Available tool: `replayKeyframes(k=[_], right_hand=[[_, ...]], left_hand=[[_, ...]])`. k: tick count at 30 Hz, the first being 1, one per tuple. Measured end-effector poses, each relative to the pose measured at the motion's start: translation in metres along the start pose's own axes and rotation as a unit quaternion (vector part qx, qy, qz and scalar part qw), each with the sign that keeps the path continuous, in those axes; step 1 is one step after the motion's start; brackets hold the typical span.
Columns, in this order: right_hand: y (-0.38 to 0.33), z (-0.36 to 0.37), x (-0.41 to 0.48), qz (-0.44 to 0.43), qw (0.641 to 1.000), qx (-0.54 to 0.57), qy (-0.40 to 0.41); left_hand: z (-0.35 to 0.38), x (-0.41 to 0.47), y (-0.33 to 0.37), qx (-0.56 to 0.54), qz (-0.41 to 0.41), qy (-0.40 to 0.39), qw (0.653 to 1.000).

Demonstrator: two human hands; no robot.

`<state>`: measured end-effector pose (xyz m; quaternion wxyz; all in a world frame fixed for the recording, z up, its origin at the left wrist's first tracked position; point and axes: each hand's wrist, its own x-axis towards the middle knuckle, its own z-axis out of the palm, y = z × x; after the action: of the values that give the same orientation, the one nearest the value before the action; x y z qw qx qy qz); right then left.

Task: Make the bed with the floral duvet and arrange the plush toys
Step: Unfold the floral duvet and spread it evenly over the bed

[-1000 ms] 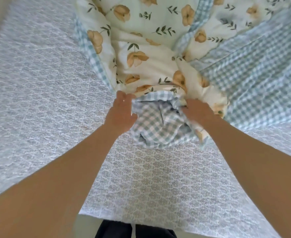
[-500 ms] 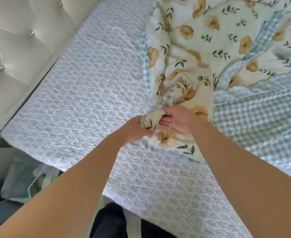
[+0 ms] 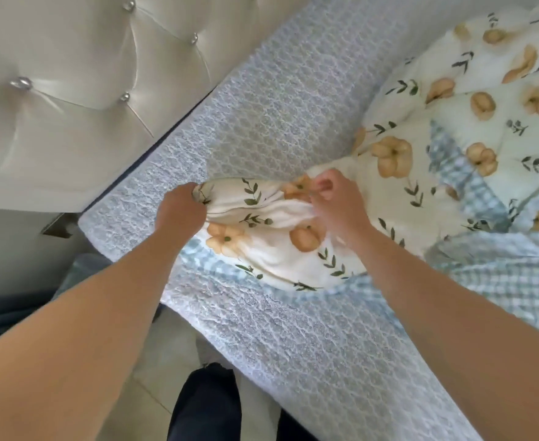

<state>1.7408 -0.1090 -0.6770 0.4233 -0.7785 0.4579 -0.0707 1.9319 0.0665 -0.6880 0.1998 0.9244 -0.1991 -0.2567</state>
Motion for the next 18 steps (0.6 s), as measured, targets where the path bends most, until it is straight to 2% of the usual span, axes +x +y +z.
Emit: replayKeyframes(k=[3, 6, 10, 12, 14, 16, 18], right_hand=[[-0.024, 0.046, 0.017, -0.067, 0.992, -0.072, -0.076], [-0.048, 0.086, 0.034, -0.123, 0.970, -0.195, -0.077], [-0.066, 0.111, 0.049, -0.059, 0.927, -0.351, -0.120], [-0.071, 0.116, 0.057, -0.037, 0.922, -0.359, -0.141], [-0.078, 0.116, 0.066, -0.030, 0.925, -0.347, -0.153], [-0.081, 0.110, 0.074, -0.096, 0.891, -0.433, -0.096], [-0.082, 0.095, 0.083, -0.163, 0.860, -0.484, 0.002]], left_hand=[[-0.042, 0.035, -0.024, 0.004, 0.007, 0.078, 0.997], [-0.063, 0.054, -0.047, 0.004, -0.002, 0.112, 0.994], [-0.048, 0.065, -0.082, 0.061, -0.041, -0.019, 0.997], [-0.042, 0.071, -0.092, 0.068, -0.058, -0.067, 0.994], [-0.039, 0.078, -0.092, 0.083, -0.041, -0.067, 0.993], [-0.038, 0.085, -0.081, 0.122, 0.021, -0.043, 0.991], [-0.034, 0.090, -0.067, 0.123, 0.075, -0.047, 0.988]])
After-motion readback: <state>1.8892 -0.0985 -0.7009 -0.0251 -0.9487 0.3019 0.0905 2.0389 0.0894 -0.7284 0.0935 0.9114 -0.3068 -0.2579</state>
